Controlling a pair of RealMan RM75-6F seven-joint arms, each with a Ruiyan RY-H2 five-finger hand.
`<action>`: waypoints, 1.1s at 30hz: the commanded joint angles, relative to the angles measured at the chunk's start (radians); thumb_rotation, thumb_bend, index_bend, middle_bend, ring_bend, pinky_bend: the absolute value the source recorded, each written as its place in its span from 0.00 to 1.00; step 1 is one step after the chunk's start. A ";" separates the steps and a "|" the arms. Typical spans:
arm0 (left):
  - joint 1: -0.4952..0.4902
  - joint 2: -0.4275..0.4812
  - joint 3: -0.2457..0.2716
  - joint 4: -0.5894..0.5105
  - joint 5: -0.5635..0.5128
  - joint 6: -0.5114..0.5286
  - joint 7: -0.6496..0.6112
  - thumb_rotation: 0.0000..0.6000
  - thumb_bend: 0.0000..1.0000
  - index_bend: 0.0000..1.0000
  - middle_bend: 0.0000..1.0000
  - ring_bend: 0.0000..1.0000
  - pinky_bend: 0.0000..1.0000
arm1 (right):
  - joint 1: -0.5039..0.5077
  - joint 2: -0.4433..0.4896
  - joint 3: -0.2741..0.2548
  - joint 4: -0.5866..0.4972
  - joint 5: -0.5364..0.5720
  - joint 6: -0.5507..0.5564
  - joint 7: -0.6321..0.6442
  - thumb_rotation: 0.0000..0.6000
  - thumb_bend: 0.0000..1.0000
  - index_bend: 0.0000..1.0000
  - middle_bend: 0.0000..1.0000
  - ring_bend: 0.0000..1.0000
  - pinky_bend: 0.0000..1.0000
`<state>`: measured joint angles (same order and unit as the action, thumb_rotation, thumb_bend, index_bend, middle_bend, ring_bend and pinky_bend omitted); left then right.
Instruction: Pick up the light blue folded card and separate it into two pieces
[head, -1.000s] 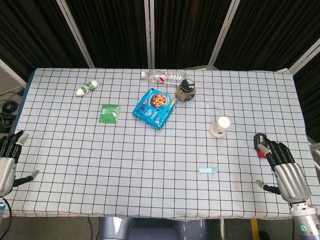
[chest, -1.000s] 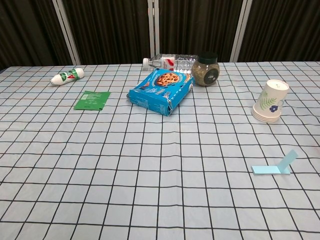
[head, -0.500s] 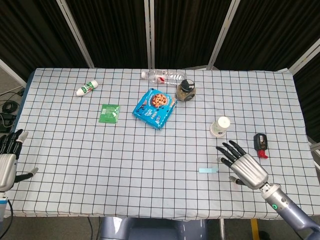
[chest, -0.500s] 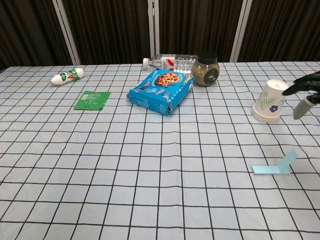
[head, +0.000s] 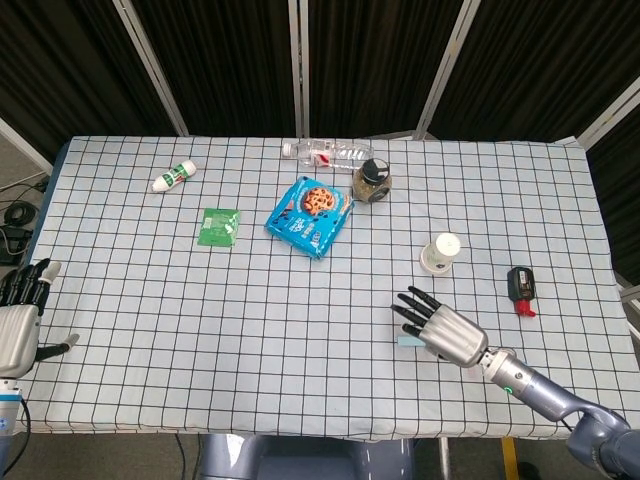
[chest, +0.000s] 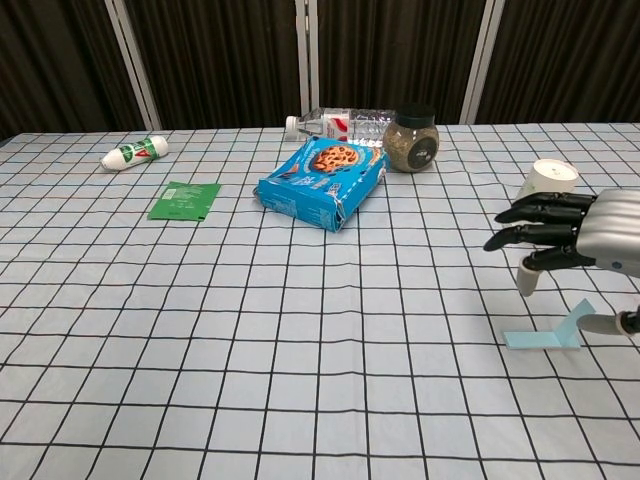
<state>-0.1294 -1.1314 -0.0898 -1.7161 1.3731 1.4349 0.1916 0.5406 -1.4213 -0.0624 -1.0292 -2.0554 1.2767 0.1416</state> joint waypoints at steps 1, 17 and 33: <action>0.000 0.000 0.000 0.000 0.000 0.000 -0.001 1.00 0.00 0.00 0.00 0.00 0.00 | 0.005 -0.016 -0.023 0.035 -0.001 0.010 0.011 1.00 0.20 0.42 0.13 0.00 0.00; -0.002 -0.005 0.003 0.001 -0.001 0.001 0.009 1.00 0.00 0.00 0.00 0.00 0.00 | 0.012 -0.085 -0.067 0.206 0.020 0.076 0.026 1.00 0.28 0.49 0.15 0.00 0.00; -0.005 -0.011 0.007 0.005 -0.002 -0.003 0.017 1.00 0.00 0.00 0.00 0.00 0.00 | 0.023 -0.130 -0.110 0.327 0.050 0.120 0.057 1.00 0.31 0.47 0.16 0.00 0.00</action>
<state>-0.1348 -1.1420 -0.0823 -1.7113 1.3710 1.4321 0.2087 0.5637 -1.5506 -0.1707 -0.7050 -2.0071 1.3945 0.1965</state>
